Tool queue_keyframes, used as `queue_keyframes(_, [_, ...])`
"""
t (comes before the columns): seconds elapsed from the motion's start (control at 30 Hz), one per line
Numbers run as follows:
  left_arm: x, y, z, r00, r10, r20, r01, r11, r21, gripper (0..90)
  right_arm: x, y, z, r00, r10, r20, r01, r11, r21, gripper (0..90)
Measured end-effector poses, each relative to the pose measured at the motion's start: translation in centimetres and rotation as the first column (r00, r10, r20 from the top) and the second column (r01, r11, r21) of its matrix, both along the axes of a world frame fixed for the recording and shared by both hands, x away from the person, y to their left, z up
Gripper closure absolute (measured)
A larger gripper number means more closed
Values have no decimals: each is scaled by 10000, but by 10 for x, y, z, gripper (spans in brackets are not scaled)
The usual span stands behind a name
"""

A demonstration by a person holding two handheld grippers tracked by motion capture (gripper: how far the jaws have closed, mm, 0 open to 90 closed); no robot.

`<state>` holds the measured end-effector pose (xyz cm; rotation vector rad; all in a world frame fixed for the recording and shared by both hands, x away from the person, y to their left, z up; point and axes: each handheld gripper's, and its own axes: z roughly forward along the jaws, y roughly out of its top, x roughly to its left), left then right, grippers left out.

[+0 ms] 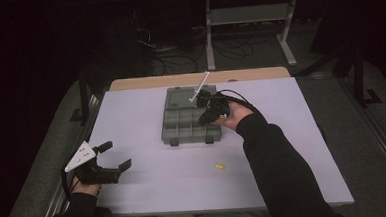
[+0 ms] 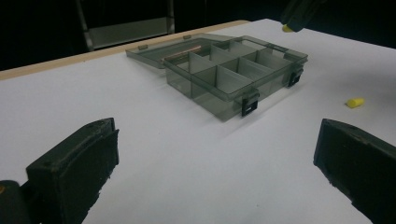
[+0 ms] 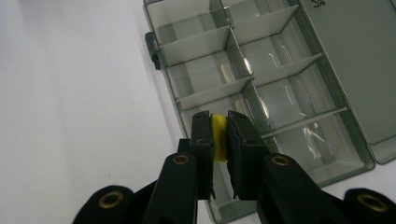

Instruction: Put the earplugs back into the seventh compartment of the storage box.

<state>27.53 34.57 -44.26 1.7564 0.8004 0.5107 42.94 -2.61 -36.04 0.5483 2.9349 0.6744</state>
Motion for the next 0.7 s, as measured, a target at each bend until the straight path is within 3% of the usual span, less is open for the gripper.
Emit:
queue_keyframes(0.33, [0, 0, 0, 10000, -26, -6, 26, 10000, -11, 0, 16, 11, -19, 9997, 16, -228, -16, 10000, 5, 799])
queue_keyframes(0.7, [0, 0, 0, 10000, -36, 2, 36, 10000, 15, 0, 19, 17, -33, 9990, 157, -415, -165, 9997, -196, 793])
